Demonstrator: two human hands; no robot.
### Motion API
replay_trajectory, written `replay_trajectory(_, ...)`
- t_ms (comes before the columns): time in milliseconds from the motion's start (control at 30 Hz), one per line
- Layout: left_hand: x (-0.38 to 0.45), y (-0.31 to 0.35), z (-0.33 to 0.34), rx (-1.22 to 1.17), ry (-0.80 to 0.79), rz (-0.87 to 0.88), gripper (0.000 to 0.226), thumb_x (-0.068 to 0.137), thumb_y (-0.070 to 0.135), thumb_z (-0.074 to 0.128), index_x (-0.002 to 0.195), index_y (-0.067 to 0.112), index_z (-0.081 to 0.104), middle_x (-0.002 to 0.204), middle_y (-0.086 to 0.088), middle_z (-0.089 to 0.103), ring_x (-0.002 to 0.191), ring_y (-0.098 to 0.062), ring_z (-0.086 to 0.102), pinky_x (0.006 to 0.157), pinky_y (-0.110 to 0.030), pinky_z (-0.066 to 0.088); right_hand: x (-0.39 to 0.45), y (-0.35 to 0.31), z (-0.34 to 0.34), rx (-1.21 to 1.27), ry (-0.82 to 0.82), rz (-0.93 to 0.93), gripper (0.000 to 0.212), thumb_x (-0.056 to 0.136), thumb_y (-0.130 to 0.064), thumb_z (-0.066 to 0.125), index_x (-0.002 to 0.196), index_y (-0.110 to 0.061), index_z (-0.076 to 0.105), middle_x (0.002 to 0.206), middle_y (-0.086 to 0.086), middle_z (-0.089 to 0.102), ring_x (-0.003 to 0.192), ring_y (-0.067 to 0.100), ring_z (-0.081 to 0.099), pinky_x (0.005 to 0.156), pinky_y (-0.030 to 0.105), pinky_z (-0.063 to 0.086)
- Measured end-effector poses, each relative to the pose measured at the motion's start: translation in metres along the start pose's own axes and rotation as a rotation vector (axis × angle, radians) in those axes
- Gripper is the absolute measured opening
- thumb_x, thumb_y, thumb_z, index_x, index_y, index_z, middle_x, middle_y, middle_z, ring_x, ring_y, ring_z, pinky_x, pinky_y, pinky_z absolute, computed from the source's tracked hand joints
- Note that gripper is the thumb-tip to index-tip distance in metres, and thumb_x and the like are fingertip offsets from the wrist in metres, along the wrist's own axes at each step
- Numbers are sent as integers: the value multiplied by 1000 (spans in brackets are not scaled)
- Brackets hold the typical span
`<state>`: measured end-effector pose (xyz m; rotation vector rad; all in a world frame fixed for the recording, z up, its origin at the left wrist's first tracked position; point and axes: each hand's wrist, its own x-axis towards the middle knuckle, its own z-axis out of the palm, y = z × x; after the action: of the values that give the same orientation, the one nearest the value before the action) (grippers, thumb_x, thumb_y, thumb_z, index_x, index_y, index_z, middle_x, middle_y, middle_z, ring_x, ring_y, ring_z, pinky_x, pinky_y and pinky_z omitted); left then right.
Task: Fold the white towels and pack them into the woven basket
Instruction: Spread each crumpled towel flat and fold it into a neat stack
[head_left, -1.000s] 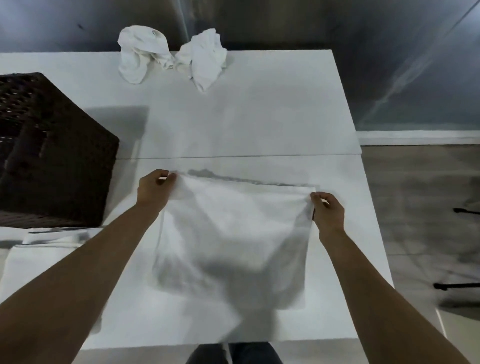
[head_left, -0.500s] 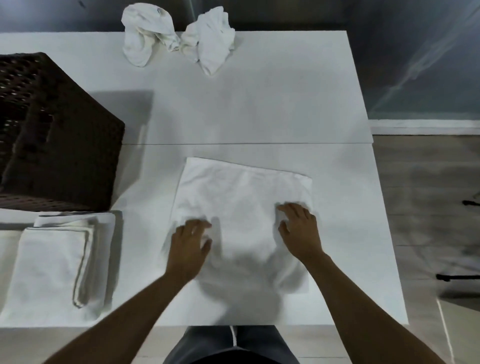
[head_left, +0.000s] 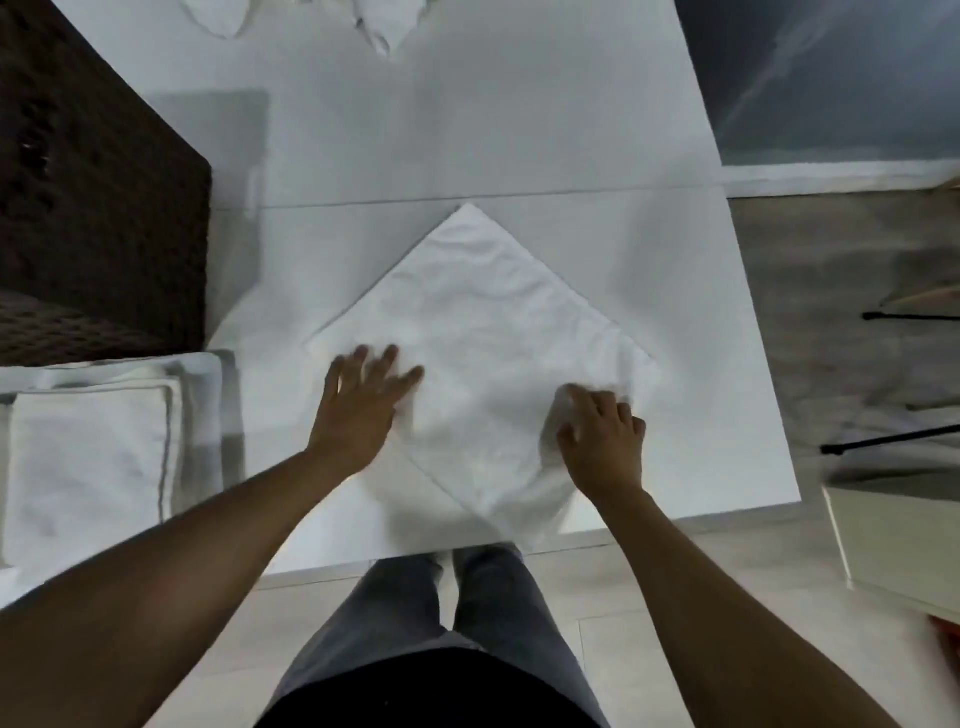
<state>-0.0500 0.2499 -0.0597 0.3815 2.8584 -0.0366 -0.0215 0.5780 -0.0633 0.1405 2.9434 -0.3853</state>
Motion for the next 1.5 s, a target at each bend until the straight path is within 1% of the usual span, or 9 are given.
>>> replay_trajectory(167,30,-14,-13,61,-124,-14,75,102,9,34,156,50,3,169,-7,-6,154,-37,-7,123,-51,-2,-65,-26,19,-51,-7,52,56,82,-23,63,137,-23,54,106,5,58,91,31,58,85,42,42)
replay_trajectory(433,-15,12,6,-104,101,120,75,85,-4,59,152,24,40,162,-17,26,144,-44,30,116,-55,24,-107,-69,45,-91,49,86,55,85,-32,58,137,-14,55,100,10,60,88,33,57,81,44,42)
replay_trajectory(567,-92,44,33,-234,189,301,56,80,2,68,134,15,61,148,-13,48,129,-36,49,108,-46,36,-108,-66,49,-104,116,57,60,88,-43,55,142,-18,52,114,8,58,110,32,53,103,47,35)
replay_trajectory(767,-159,56,71,-263,74,261,74,91,43,66,154,15,40,164,-12,26,151,-34,25,120,-52,26,-134,-18,54,72,143,-239,67,92,-55,64,148,-21,50,139,1,53,138,24,43,116,45,29)
replay_trajectory(867,-160,53,82,-183,115,306,89,83,15,72,159,18,26,167,-10,16,154,-32,17,121,-52,26,-138,12,56,55,93,-362,79,88,-61,68,151,-19,47,150,2,48,145,22,38,120,41,26)
replay_trajectory(1033,-177,50,95,-125,199,342,99,75,-17,64,159,19,26,167,-8,18,153,-30,20,120,-51,30,-150,44,68,26,205,-463,66,80,-3,75,142,-11,57,138,11,58,127,30,51,108,43,40)
replay_trajectory(1133,-189,59,97,-226,247,358,73,86,-4,52,155,15,36,164,-6,29,151,-26,29,118,-47,32,-166,58,74,91,331,-424,65,71,19,52,131,-4,65,125,13,66,113,31,55,101,46,47)
replay_trajectory(1333,-196,75,89,-485,337,193,38,93,15,58,130,10,65,140,-1,60,131,-17,53,112,-32,39,-176,68,74,165,415,-234,39,84,2,56,116,-13,72,119,4,68,117,30,59,108,47,38)
replay_trajectory(1500,-207,74,68,-630,308,-85,23,101,33,49,118,24,64,82,4,67,67,-19,58,59,-33,49,-185,66,56,387,391,-171,30,94,6,63,117,-13,69,118,-11,64,126,11,55,112,50,41)
